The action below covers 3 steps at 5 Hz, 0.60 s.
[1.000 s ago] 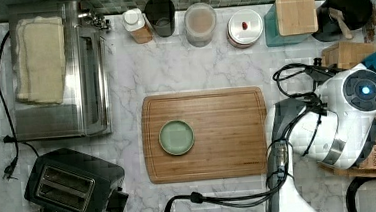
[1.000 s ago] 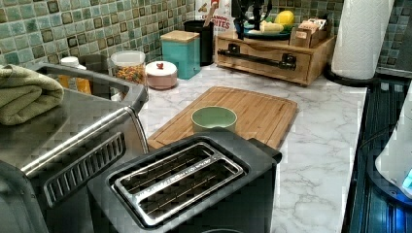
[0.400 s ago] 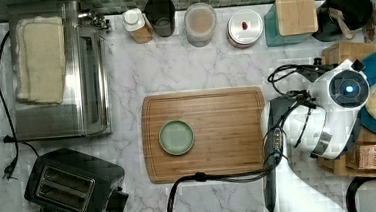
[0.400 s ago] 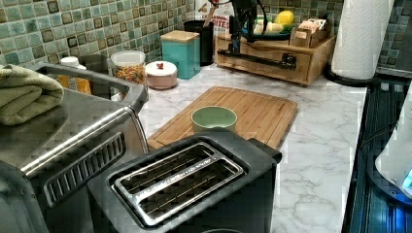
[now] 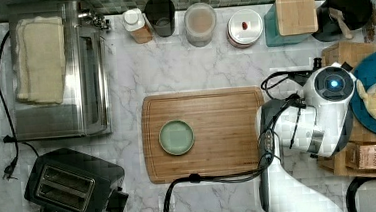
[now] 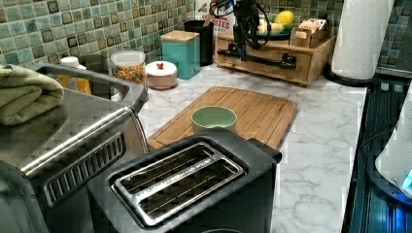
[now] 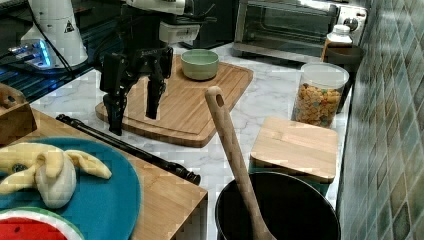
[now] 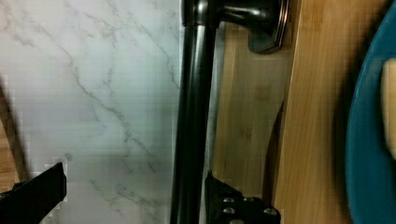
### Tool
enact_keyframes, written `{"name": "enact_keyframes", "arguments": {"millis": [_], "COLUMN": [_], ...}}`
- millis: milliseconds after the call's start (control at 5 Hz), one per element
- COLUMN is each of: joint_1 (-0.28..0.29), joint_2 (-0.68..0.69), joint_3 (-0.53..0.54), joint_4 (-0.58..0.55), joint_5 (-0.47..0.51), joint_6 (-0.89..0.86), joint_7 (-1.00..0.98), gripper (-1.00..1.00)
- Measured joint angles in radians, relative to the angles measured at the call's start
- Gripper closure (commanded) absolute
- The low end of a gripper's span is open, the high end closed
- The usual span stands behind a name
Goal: Open the drawer.
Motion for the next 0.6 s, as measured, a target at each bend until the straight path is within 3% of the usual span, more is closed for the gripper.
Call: {"name": "enact_keyframes", "arguments": {"millis": [600], "joint_1": [-0.002], "joint_2": [0.002], "joint_3": [-0.006], "joint_4": [-0.012], "joint_5": [-0.003], "joint_6": [0.080], "joint_7": [0.000], "gripper": [-1.00]}}
